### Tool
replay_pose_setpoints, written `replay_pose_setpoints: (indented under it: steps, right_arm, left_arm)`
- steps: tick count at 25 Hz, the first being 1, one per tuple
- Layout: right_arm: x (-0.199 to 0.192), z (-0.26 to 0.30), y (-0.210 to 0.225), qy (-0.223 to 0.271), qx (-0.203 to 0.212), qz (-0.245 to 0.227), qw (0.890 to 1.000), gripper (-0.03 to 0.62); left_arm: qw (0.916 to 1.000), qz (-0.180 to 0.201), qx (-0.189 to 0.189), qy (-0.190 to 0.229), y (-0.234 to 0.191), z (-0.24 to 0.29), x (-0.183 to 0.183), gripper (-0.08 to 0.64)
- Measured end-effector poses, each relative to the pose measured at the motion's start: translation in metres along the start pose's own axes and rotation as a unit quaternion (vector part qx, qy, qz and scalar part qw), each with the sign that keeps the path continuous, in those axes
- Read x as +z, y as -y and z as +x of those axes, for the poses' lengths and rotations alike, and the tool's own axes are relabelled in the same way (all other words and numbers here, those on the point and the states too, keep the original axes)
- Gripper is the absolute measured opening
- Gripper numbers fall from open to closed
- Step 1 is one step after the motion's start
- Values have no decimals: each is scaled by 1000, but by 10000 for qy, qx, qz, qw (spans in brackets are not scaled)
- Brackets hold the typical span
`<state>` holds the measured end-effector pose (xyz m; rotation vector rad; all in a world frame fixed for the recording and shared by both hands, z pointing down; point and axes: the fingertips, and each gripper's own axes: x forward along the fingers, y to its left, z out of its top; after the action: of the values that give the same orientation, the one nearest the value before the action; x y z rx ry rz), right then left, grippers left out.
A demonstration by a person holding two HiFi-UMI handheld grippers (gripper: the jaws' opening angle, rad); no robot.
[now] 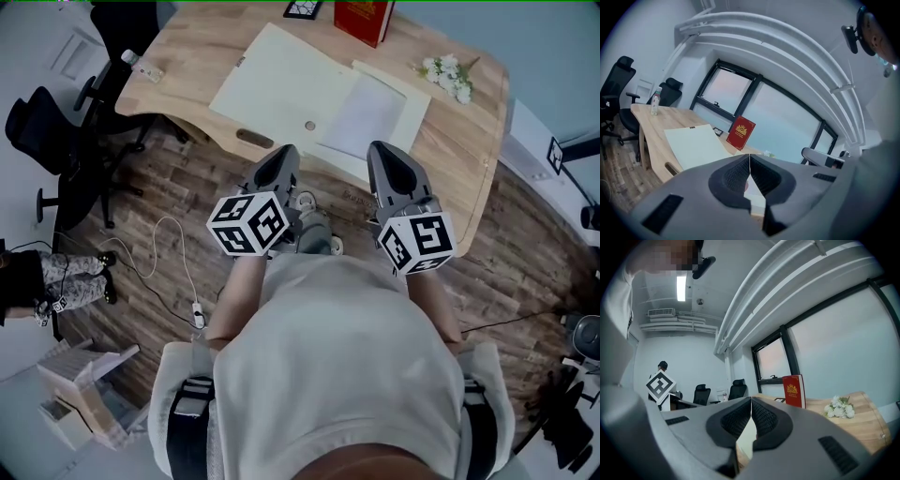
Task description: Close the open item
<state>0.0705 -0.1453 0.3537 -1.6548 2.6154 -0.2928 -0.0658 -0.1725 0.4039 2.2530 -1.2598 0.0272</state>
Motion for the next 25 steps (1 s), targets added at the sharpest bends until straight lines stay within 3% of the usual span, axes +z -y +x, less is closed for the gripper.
replay_pose_setpoints:
  steps: [25]
  right_arm:
    - [-9, 70, 53, -174, -301, -28, 9994, 20]
  left_arm:
    - [9962, 500, 712, -84, -106, 69, 39, 21]
